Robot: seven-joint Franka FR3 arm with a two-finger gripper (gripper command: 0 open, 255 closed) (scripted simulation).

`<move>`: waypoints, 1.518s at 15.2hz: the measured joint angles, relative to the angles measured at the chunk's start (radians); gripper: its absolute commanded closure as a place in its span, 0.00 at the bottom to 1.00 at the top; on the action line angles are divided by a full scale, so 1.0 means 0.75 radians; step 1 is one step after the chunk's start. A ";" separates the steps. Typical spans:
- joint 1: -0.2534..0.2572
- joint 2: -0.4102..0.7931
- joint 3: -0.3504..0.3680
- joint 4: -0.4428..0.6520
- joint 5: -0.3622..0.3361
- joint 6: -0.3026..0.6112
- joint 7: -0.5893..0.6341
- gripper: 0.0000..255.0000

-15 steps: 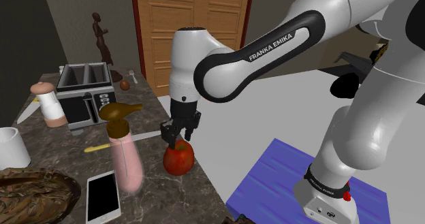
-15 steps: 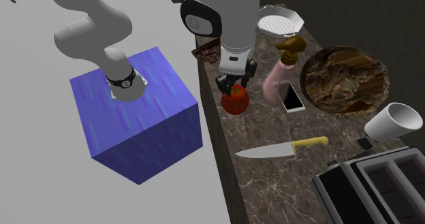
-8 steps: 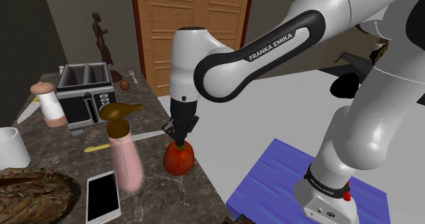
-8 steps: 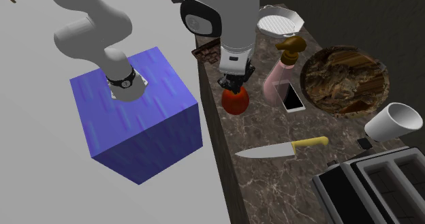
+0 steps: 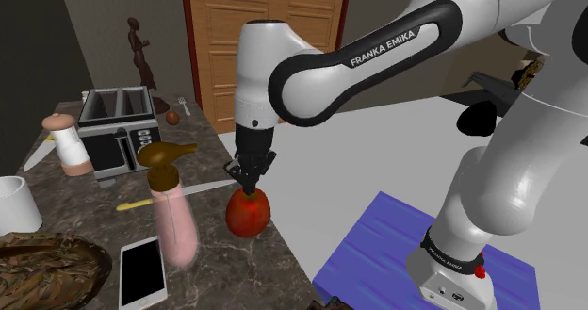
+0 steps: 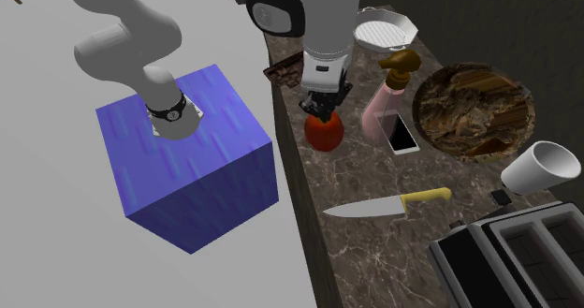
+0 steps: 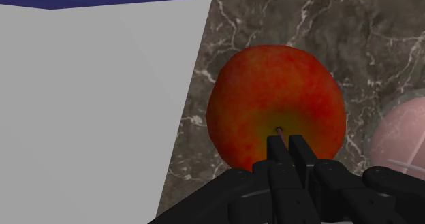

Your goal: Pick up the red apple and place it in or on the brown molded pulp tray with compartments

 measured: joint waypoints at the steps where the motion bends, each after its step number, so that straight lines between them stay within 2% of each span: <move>1: -0.001 -0.007 -0.002 0.010 0.002 -0.016 -0.002 1.00; 17: -0.006 -0.093 -0.026 0.220 0.024 -0.307 -0.011 1.00; 23: 0.043 -0.227 0.007 0.167 0.086 -0.370 0.049 1.00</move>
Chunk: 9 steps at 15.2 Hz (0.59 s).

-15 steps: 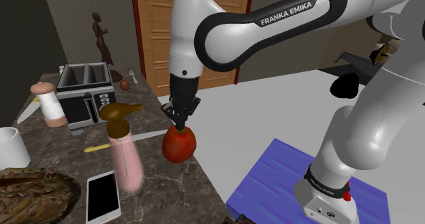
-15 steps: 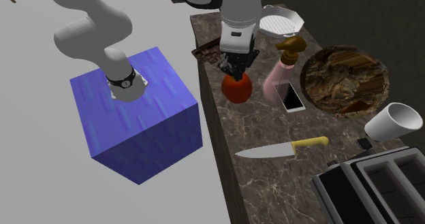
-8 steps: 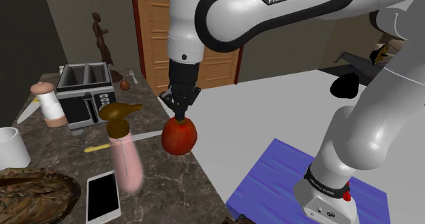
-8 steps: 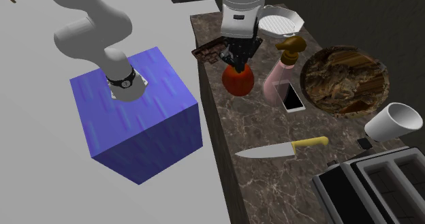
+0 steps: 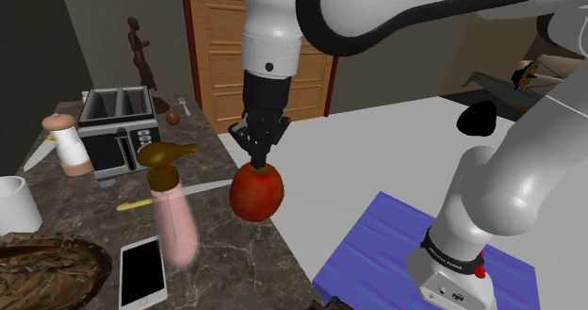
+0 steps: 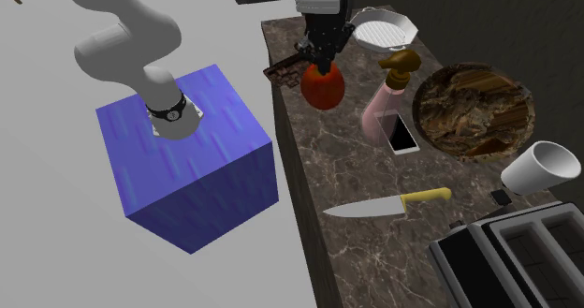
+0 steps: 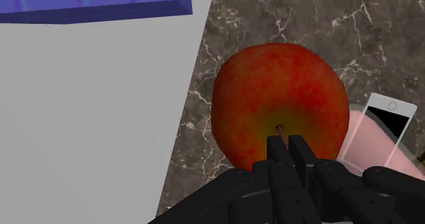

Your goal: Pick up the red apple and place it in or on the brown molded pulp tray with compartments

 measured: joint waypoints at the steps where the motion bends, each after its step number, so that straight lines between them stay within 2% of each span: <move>1: 0.015 -0.023 0.017 -0.012 0.012 -0.005 0.027 1.00; 9: 0.130 -0.246 0.099 -0.091 0.130 -0.108 0.182 1.00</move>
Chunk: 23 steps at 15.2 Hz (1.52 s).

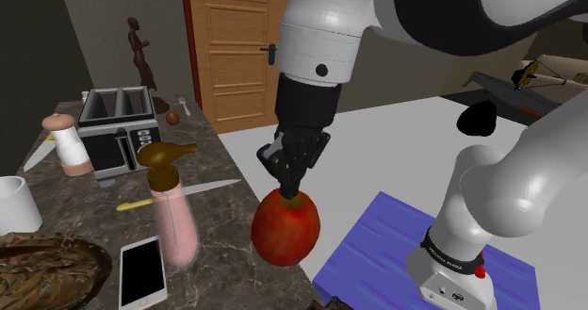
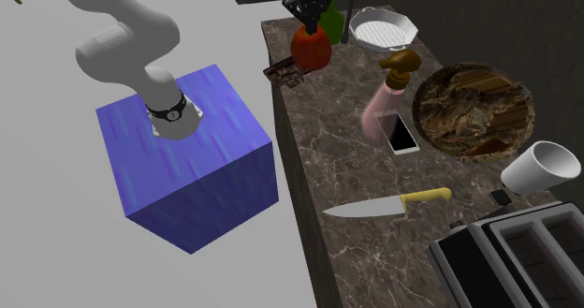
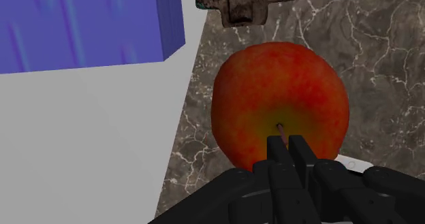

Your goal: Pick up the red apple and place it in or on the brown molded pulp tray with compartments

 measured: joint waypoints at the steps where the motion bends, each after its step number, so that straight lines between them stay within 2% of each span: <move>1: 0.015 -0.027 0.007 -0.009 0.014 -0.013 0.017 1.00; 12: 0.151 -0.187 0.178 0.055 0.143 -0.160 0.310 1.00; 23: 0.170 -0.198 0.243 -0.116 0.190 0.008 0.311 1.00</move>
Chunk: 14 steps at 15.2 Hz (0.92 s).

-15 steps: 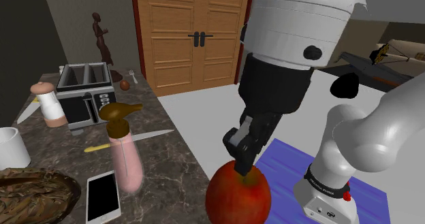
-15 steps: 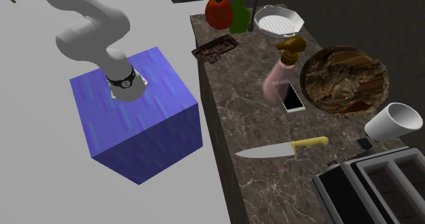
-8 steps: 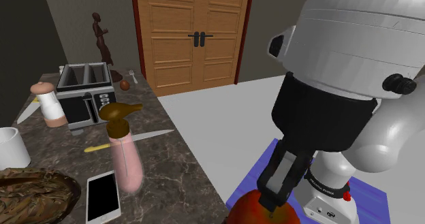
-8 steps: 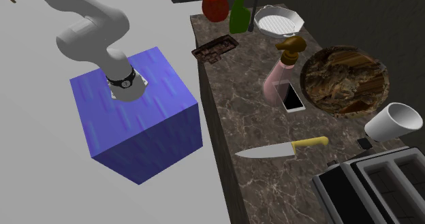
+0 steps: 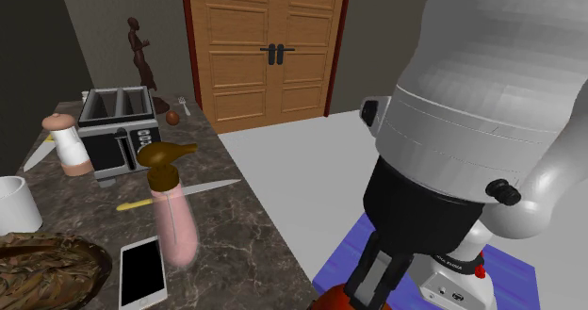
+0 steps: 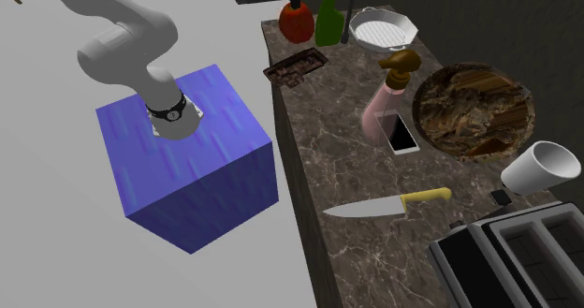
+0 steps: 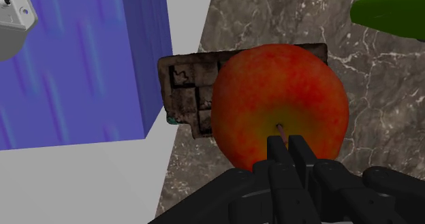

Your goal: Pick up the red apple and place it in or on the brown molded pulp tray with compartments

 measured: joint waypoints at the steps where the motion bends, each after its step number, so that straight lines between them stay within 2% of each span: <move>1: 0.000 0.003 0.006 -0.015 0.003 0.018 -0.002 1.00; 14: 0.003 0.044 0.102 -0.207 0.054 0.256 -0.015 1.00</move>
